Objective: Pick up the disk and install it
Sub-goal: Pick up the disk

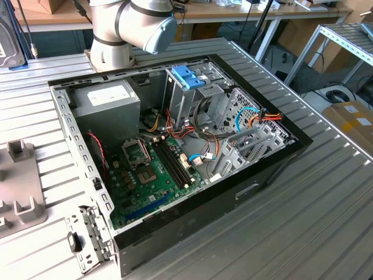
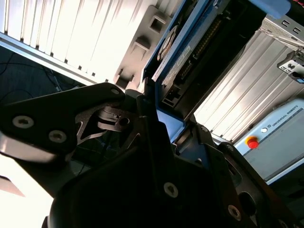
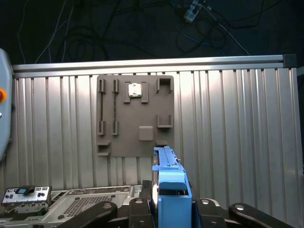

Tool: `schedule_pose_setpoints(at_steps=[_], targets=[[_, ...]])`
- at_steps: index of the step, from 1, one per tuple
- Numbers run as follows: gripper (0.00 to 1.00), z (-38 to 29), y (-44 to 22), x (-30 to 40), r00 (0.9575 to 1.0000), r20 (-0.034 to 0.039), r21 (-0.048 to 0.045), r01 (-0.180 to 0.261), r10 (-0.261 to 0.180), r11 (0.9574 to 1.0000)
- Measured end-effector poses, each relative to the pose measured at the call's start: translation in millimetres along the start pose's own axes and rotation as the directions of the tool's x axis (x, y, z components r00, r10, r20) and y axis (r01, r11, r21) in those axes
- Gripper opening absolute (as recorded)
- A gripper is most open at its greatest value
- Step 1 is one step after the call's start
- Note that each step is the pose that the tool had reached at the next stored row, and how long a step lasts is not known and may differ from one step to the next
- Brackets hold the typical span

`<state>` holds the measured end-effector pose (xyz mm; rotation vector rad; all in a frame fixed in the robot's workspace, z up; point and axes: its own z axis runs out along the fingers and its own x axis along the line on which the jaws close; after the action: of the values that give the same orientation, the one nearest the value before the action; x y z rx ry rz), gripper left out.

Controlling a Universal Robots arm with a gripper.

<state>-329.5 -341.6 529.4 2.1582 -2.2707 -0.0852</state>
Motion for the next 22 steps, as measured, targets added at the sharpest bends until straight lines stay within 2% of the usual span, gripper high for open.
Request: schedule_pose_setpoints(at_steps=[22], targets=[[0.37,0.4,-1.0,6.4,1.0,0.0,-0.0001,0.0,0.0,1.0]])
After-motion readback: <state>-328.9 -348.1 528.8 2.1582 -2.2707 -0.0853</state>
